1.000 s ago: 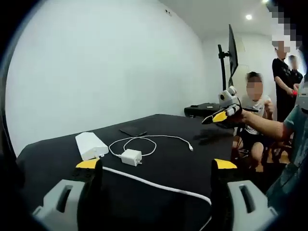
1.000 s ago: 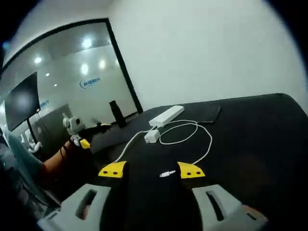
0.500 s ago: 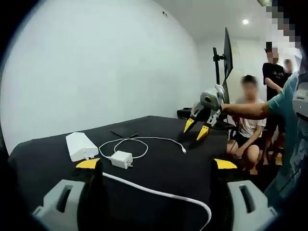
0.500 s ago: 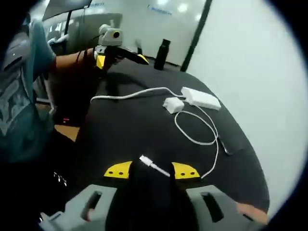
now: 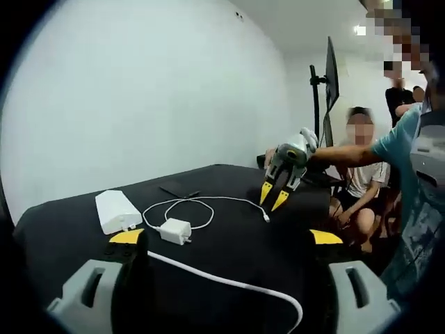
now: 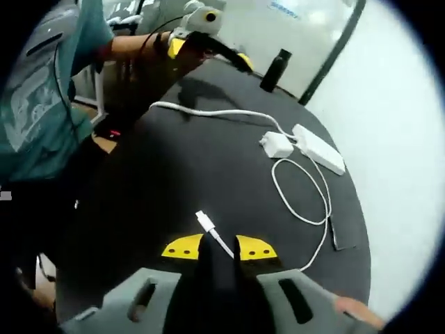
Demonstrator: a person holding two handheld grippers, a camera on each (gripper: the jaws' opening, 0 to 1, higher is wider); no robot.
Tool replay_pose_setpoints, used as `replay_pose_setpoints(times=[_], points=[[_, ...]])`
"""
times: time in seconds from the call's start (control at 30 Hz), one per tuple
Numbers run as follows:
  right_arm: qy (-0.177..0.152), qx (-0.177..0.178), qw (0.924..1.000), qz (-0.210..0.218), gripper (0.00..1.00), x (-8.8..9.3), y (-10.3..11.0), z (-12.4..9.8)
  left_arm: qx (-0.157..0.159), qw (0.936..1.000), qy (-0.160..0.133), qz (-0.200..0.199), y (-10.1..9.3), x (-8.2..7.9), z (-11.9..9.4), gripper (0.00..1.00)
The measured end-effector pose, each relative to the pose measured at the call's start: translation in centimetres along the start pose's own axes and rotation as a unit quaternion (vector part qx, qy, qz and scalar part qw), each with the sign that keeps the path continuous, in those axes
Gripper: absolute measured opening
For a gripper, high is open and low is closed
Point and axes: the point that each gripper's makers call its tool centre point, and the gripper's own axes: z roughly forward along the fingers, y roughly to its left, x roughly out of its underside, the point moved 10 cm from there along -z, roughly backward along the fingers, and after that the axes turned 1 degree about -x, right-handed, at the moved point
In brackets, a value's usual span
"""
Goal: Connect the charging cable to the phone, plug the charger into the socket, and turn on the power strip switch to charge the phone.
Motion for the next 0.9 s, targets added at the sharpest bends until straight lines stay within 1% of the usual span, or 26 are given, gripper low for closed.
replay_pose_setpoints(times=[0.03,0.1,0.17,0.27,0.37,0.6,0.67,0.77,0.8,0.83,0.9], points=[[0.002,-0.004,1.0,-0.001,0.14,-0.1,0.0,0.1,-0.001,1.0,0.001,0.0,0.0,0.0,0.1,0.88],[0.009,-0.015,0.9996,-0.02,0.14,-0.2,-0.1,0.4,-0.002,1.0,0.003,0.002,-0.1,-0.1,0.3,0.88],[0.02,-0.026,0.999,-0.032,0.14,0.0,-0.4,0.7,-0.003,1.0,-0.001,0.001,-0.1,-0.3,0.3,0.88],[0.027,-0.039,0.9981,-0.041,0.13,0.2,-0.5,1.2,-0.002,1.0,-0.007,-0.002,0.0,-0.6,0.5,0.88],[0.03,-0.038,0.9971,-0.059,0.11,0.2,-0.5,1.5,0.0,1.0,-0.005,-0.001,0.0,-0.6,0.6,0.88],[0.031,-0.038,0.997,-0.06,0.05,0.4,-0.9,1.9,0.001,1.0,-0.005,-0.007,0.1,0.0,0.7,0.86],[0.035,-0.035,0.9964,-0.069,0.04,0.4,-0.8,1.9,0.001,1.0,-0.004,-0.007,0.2,0.1,0.9,0.86],[0.034,-0.031,0.9973,-0.057,0.04,0.7,-1.1,1.7,0.004,1.0,-0.004,-0.007,0.2,0.2,1.1,0.85],[0.033,-0.023,0.9982,-0.044,0.03,0.6,-1.3,1.6,0.005,1.0,-0.005,-0.006,0.2,0.2,1.2,0.85],[0.029,-0.019,0.9988,-0.035,0.03,0.6,-1.4,1.5,0.006,0.9999,-0.005,-0.006,0.2,0.1,1.3,0.84],[0.006,-0.011,0.9999,0.002,0.03,0.5,-1.6,1.2,0.009,0.9999,-0.007,-0.003,0.3,0.1,1.5,0.82]])
